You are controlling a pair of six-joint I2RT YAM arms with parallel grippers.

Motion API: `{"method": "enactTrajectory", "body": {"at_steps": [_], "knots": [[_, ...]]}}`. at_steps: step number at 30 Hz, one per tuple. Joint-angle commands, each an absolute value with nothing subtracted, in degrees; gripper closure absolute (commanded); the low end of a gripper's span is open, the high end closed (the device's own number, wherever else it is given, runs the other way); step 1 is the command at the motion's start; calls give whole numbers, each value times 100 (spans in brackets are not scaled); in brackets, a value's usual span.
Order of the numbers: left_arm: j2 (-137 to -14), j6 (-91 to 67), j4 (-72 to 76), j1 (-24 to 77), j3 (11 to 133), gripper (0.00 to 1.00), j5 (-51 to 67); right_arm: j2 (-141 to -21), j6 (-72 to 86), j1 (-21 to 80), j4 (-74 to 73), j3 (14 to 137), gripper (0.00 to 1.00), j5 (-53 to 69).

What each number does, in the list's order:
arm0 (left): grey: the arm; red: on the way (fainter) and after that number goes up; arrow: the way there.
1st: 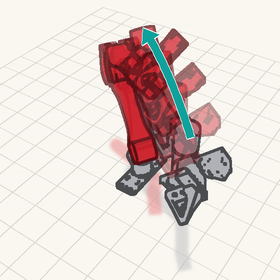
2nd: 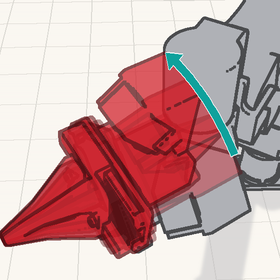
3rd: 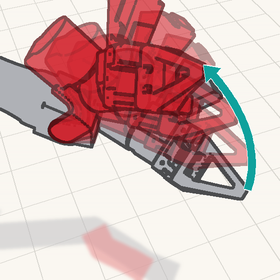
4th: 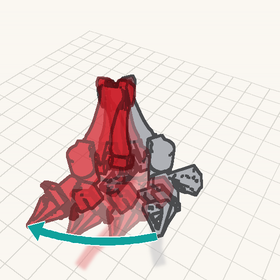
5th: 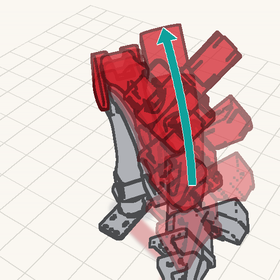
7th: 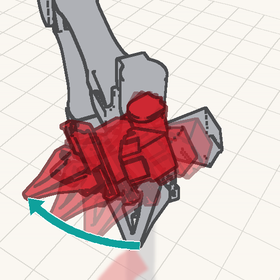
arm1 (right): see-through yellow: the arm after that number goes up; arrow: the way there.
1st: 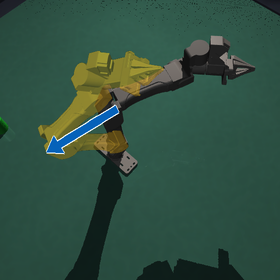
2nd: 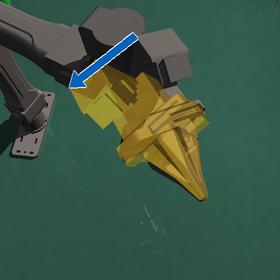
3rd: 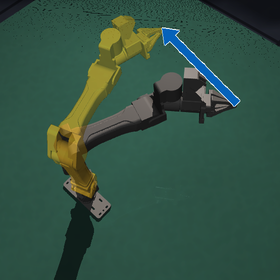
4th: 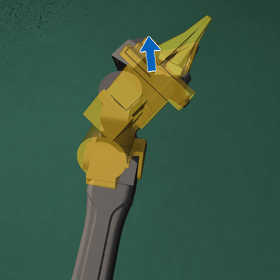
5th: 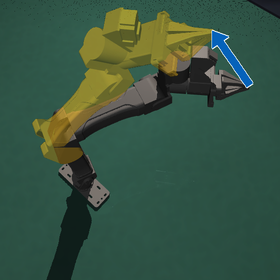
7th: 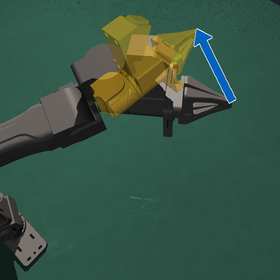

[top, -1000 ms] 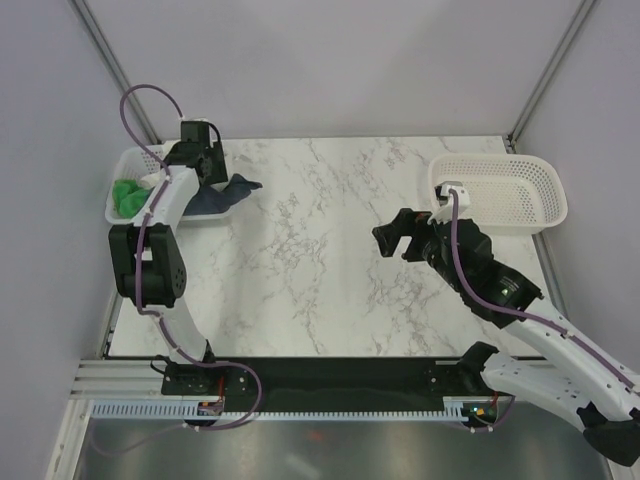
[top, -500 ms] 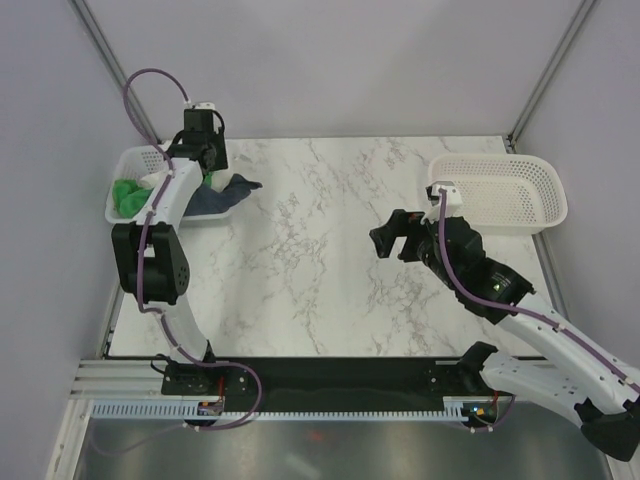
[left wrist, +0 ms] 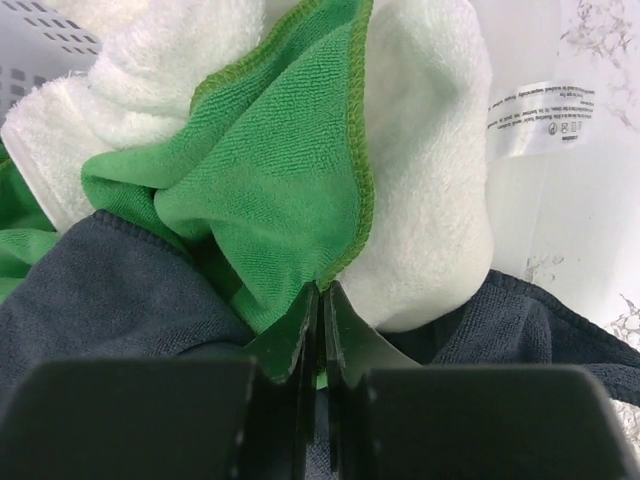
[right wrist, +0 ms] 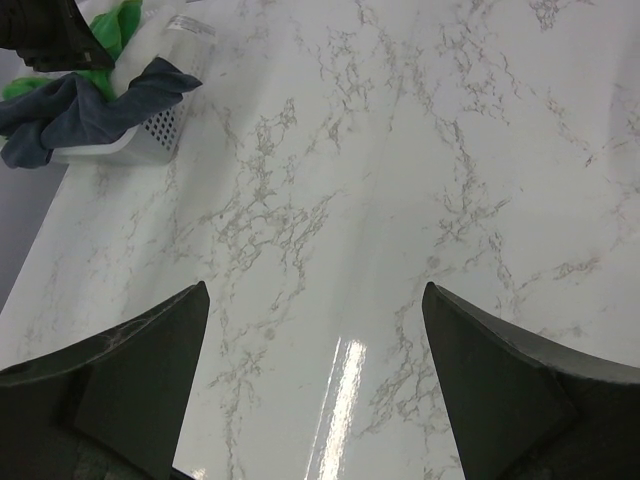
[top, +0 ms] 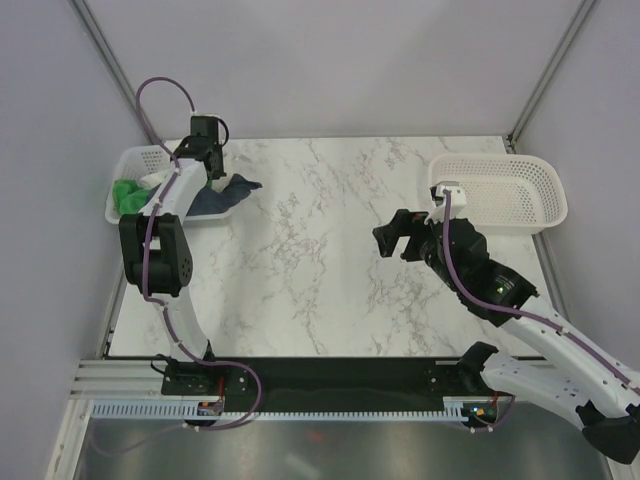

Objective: Fold and stack the towels
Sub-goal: Grab crumpled towel, then move the towel to the center of the board

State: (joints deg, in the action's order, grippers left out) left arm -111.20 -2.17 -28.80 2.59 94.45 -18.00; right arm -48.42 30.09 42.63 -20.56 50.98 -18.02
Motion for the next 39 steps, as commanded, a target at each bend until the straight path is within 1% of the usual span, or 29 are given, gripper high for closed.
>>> {"method": "enactTrajectory", "body": {"at_steps": [1,2,3,5,7,10,12,14,17,18,19,21,22,23,25,26,28,29,30,31,33,34,35,36,37,39], "knots": [[-10802,-9,-2909,246,9790,91,-2108,-4860,2909,4271,-1925,5106,4,-1863],[-10706,-9,-2944,246,9965,90,-2144,-4869,2927,4271,-1934,5133,4,-1855],[-10662,-9,-3031,246,10071,91,-2171,-4895,2935,4271,-1934,5150,4,-1854],[-10565,-9,-3155,255,10430,98,-2206,-4922,2962,4271,-1942,5185,4,-1802],[-10460,-9,-3243,290,10634,98,-2215,-4966,3050,4271,-1925,5212,4,-1767],[-10205,-44,-3261,421,11247,98,-2066,-5045,3111,4271,-1934,5273,5,-1670],[-10038,-70,-3252,623,11600,98,-1943,-5115,3007,4271,-1934,5352,5,-1329],[-9941,-253,-3269,790,12241,98,-1435,-5220,2874,4271,-1925,5440,5,-1004],[-9809,-710,-3261,975,13102,98,-697,-5247,2865,4280,-1934,5519,5,-1002],[-9765,-834,-3252,1010,13261,98,-390,-5230,2865,4272,-1951,5537,5,-1072],[-9669,-1000,-3252,1037,13489,98,170,-5212,2865,4271,-1969,5572,5,-1124],[-9589,-1606,-3199,1081,13596,98,866,-5090,2848,4271,-2048,5695,5,-1256],[-9571,-1791,-3164,1098,13597,98,1627,-5045,2848,4271,-2083,5756,5,-1431],[-9519,-2080,-3173,1229,13579,98,1948,-4993,2830,4271,-2144,5870,5,-1520],[-9466,-2215,-3190,1458,13291,98,2738,-4817,2743,4271,-2197,5976,6,-1791],[-9301,-2206,-3234,1781,13106,98,2881,-4756,2690,4271,-2241,6055,7,-1854],[-9107,-2075,-3392,2186,12581,98,2884,-4553,2514,4271,-2276,6108,8,-1916],[-9001,-1979,-3427,2632,12368,98,2813,-4414,2470,4271,-2329,6126,9,-1951],[-8791,-1943,-3436,2819,12140,98,2865,-4343,2444,4271,-2364,6126,9,-1960],[-8702,-1977,-3428,2969,11642,98,3152,-4272,2417,4271,-2390,6126,10,-1960],[-8457,-2048,-3428,3444,11103,98,3260,-4097,2417,4272,-2461,6047,12,-1908],[-8368,-2083,-3367,3576,10474,98,3269,-4044,2339,4271,-2452,5995,12,-1794],[-8263,-2222,-3183,3769,10094,98,3322,-3999,2286,4280,-2426,5846,12,-1654],[-8166,-2354,-2947,3831,9690,98,3444,-3973,2224,4280,-2408,5766,13,-1252],[-7974,-2477,-2387,3884,8955,98,3680,-3981,2180,4272,-2391,5679,13,-1074],[-7788,-2724,-2093,3929,8205,98,3639,-4069,2110,4271,-2268,5380,16,-601]]}}
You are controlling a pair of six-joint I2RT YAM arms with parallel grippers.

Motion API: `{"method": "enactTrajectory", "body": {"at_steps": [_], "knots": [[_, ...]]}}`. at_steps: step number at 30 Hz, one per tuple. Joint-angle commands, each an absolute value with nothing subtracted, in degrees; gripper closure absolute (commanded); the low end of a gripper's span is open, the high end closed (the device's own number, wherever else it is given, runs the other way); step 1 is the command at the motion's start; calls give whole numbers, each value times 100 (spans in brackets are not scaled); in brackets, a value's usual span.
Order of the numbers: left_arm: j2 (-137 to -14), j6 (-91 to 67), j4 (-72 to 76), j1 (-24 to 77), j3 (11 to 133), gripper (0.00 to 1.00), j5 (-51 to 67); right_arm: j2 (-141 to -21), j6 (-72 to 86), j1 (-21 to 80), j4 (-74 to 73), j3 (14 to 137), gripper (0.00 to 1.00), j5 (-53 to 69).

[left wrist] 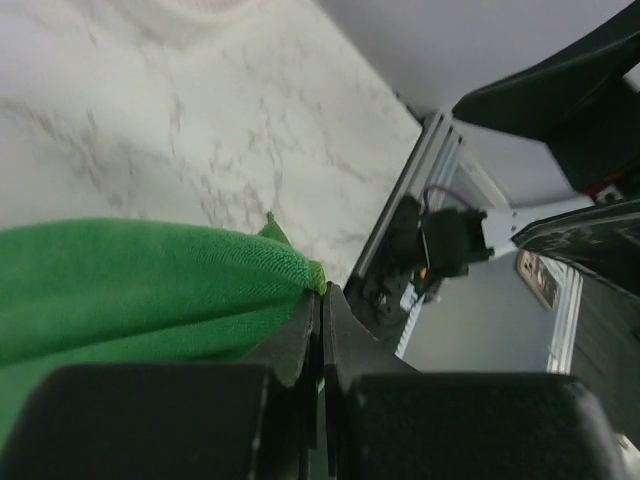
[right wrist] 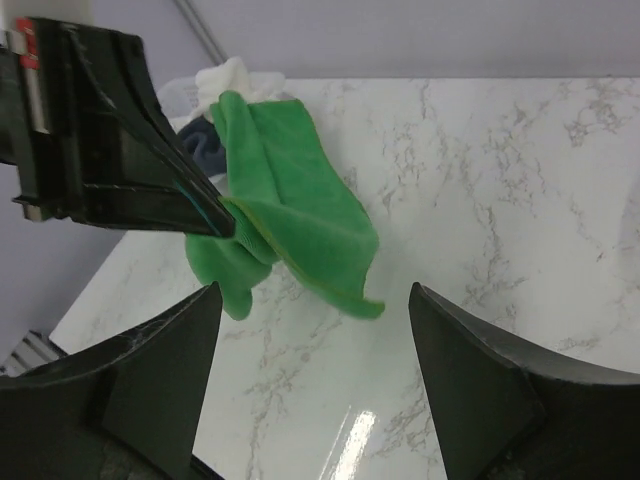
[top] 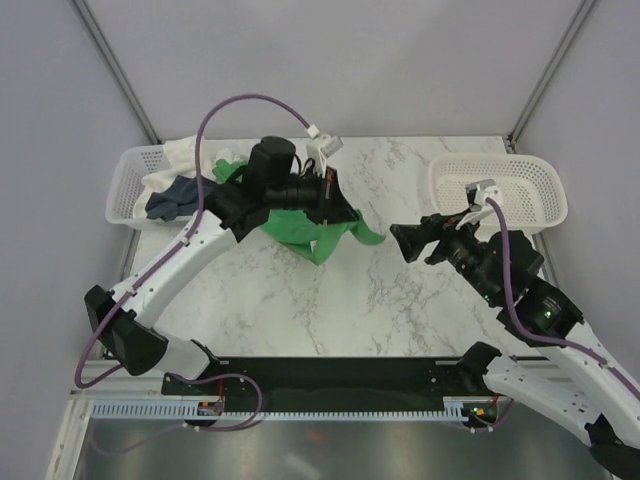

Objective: Fold and stack the towels
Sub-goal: Move the towel to the center of the board

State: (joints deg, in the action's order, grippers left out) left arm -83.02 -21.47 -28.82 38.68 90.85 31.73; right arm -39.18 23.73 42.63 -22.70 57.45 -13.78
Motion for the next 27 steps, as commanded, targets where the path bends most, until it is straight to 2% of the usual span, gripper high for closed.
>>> {"method": "enactTrajectory", "body": {"at_steps": [1,5,6,9,17,19,27], "knots": [[-7752,-2742,-2013,3920,8052,98,3639,-4104,2066,4280,-2163,5248,17,-424],[-7612,-2742,-2013,3832,7603,98,3639,-4314,1794,4271,-1321,4528,26,-123],[-7637,-2507,-2300,3797,7550,98,3073,-4385,1741,4271,-1179,4431,28,-123],[-7944,-2347,-2618,3683,7410,98,2892,-4780,1539,4271,-617,4035,33,17],[-8147,-2224,-2689,3270,7154,98,2847,-5642,1670,4315,1159,3094,32,1265],[-8200,-2197,-2690,3217,7137,98,2927,-5800,1661,4350,1518,2954,29,1283],[-8314,-2162,-2654,3191,7031,98,2988,-6539,1424,4368,2021,2979,29,1249]]}}
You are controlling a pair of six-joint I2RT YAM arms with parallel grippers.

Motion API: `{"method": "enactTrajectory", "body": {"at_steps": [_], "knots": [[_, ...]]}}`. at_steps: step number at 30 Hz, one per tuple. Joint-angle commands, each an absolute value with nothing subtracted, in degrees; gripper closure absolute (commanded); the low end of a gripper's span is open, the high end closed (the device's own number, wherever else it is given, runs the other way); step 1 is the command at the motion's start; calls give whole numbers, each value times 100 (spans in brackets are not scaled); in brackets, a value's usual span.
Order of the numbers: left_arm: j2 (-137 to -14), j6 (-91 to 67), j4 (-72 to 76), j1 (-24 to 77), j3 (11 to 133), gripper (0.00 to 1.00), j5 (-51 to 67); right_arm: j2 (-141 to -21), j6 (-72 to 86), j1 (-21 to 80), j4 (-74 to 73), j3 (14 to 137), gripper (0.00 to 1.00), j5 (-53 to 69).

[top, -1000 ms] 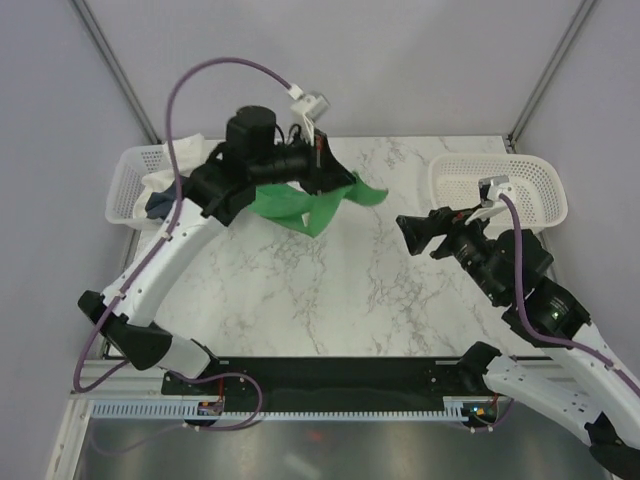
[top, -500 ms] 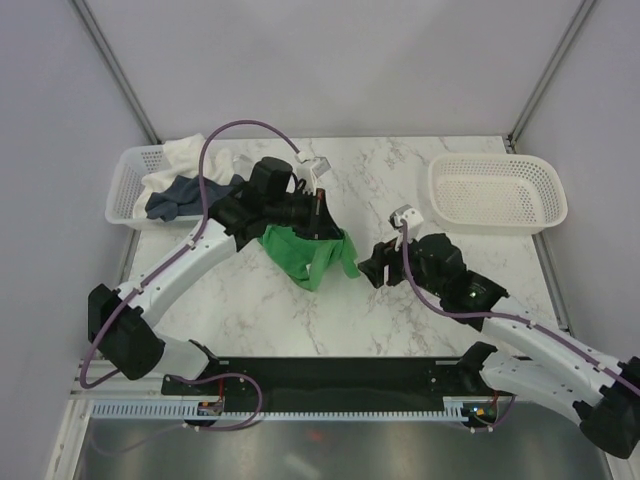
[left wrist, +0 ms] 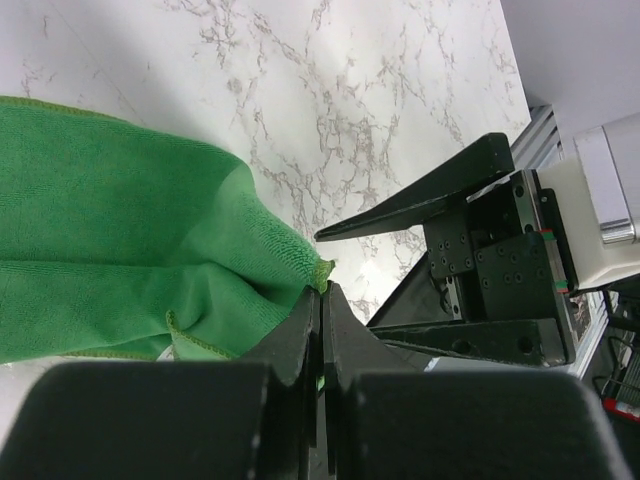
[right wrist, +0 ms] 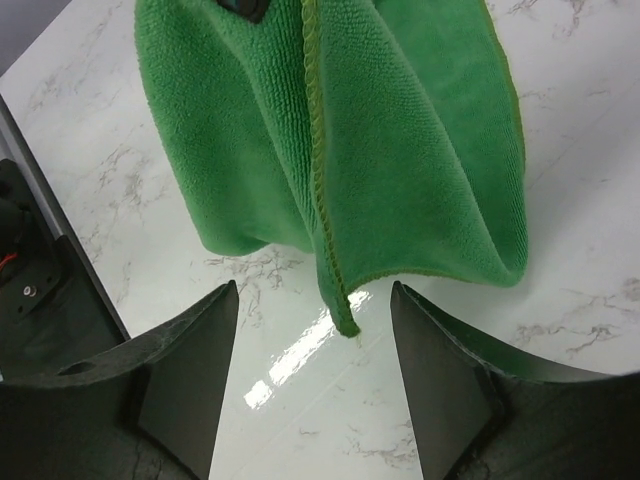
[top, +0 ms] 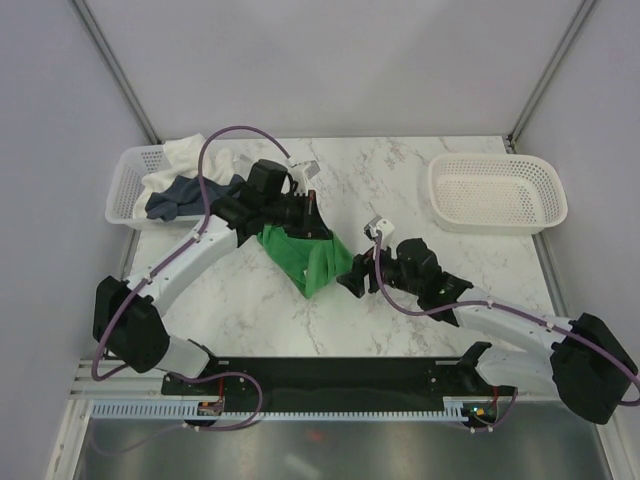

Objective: Fold and stack the towels
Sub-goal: Move the towel to the center of the board, then flatten out the crumpled towel

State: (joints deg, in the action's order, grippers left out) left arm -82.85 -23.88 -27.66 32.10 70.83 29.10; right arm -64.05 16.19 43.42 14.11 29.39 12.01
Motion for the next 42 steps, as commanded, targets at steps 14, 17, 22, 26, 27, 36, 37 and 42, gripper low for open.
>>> {"method": "enactTrajectory", "body": {"at_steps": [14,17,22,26,27,36,37,42], "knots": [[-8551,-2311,-2514,3155,7075,58,3304,-5970,1713,4368,601,3164,100,-621],[-8491,-2312,-2584,3138,7067,44,2991,-5047,2336,4368,-691,3225,100,-1464],[-8034,-2066,-2961,3059,6821,36,1866,-4492,2899,4351,-2845,3665,100,-1810],[-7910,-2223,-2953,3067,6067,37,1713,-4438,4187,4368,-3681,3858,100,-2301],[-7884,-2337,-2884,3085,5908,39,1731,-4491,4375,4368,-3822,3884,100,-2407],[-7620,-2926,-1513,3216,4606,40,2293,-4203,5537,4368,-3745,3104,100,-2997],[-7655,-2962,-1416,3252,4475,40,2320,-4114,5502,4368,-3692,3050,100,-2962],[-8032,-3076,-485,3340,4298,42,2636,-3806,5283,4368,-3525,2962,100,-2830]]}}
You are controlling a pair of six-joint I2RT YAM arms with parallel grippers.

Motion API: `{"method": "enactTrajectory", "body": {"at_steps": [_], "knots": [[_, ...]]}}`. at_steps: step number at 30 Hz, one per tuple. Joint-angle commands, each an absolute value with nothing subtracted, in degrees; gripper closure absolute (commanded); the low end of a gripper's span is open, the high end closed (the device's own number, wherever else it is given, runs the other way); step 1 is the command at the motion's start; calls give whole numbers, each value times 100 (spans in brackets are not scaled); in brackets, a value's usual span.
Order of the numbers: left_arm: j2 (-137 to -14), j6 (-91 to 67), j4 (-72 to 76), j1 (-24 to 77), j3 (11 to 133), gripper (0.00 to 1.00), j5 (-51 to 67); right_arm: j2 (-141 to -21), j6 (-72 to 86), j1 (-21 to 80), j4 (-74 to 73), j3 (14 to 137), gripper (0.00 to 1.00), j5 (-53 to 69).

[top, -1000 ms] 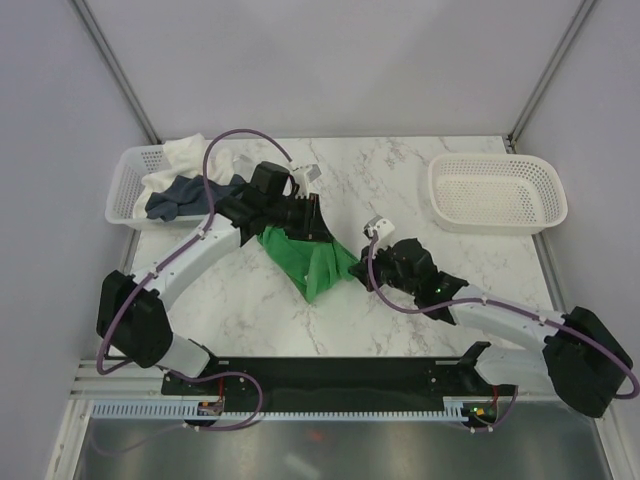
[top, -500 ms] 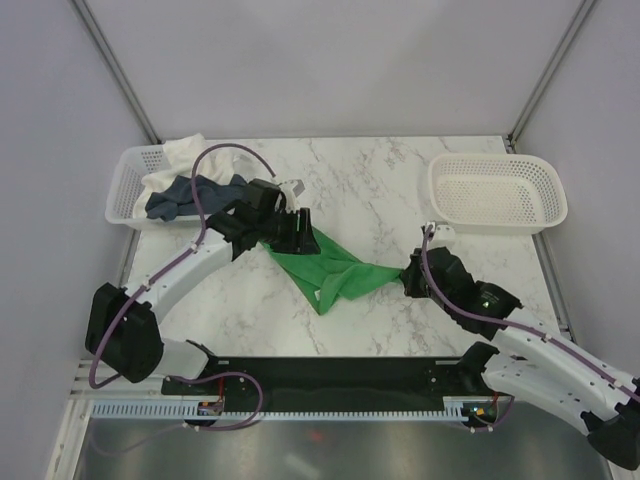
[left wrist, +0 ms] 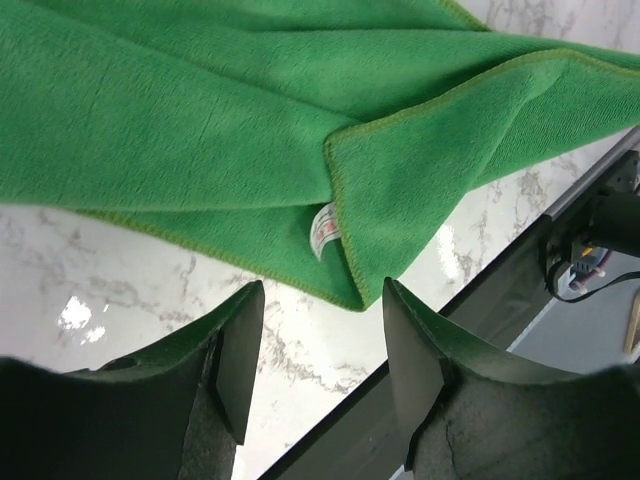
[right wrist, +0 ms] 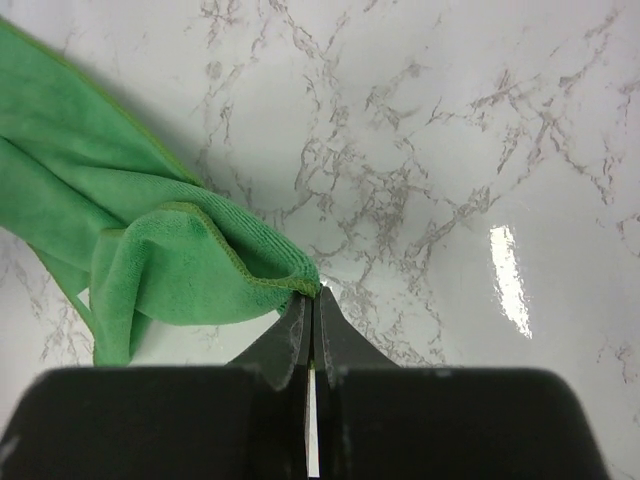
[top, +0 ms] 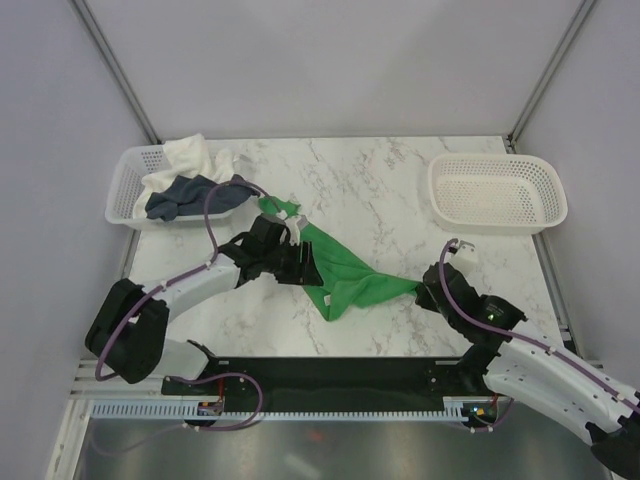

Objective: Fold and stack the towels
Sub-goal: Flatten out the crumpled towel

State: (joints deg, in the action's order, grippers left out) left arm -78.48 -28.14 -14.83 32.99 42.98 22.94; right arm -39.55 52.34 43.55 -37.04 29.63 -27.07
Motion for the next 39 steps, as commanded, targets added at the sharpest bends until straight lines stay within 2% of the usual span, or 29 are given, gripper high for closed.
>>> {"method": "enactTrajectory", "body": {"at_steps": [1,8,17,27,34,39], "knots": [[-8146,-3076,-431,3340,4341,43,2680,-3806,5239,4368,-3516,2953,100,-2813],[-9148,-2980,-325,3489,5105,44,2804,-3999,5098,4368,-3384,2944,100,-2654],[-10036,-2777,-246,3630,5449,46,2944,-3894,4869,4368,-3226,2962,100,-2610],[-10327,-2979,-202,3841,5441,47,2962,-3929,4764,4377,-3155,2971,100,-2654],[-10064,-3392,176,3885,5256,50,3638,-4017,4693,4368,-3138,3023,100,-2663],[-9905,-3489,-174,3911,5238,49,3315,-3990,4693,4368,-3129,3023,100,-2654]]}}
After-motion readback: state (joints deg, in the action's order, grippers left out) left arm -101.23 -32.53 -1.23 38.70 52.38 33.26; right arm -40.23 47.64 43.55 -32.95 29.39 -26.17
